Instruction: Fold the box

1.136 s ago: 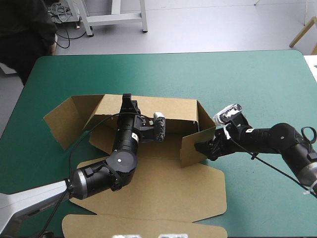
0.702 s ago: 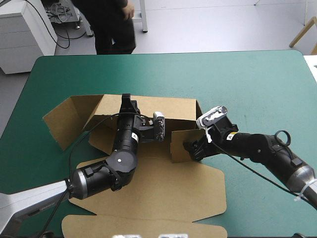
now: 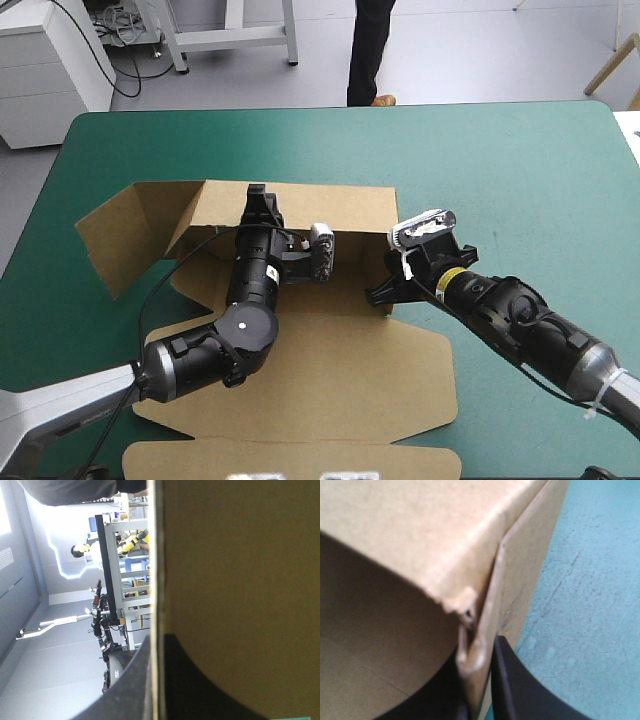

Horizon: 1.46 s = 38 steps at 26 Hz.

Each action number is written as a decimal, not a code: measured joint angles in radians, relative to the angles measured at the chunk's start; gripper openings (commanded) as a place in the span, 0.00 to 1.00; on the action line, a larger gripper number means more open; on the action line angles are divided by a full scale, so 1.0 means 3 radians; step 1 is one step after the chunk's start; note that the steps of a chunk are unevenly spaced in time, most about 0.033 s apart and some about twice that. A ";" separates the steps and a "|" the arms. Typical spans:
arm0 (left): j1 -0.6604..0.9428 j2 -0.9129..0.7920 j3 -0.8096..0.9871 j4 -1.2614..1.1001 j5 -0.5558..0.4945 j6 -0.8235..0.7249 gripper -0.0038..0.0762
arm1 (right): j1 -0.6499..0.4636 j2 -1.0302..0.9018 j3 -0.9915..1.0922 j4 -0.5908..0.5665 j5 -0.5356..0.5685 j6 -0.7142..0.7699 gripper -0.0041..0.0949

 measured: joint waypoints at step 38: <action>-0.0202 0.0000 0.0000 0.0061 0.0083 -0.0173 0.52 | -0.0747 0.0832 -0.0951 -0.0302 0.0012 0.0012 0.03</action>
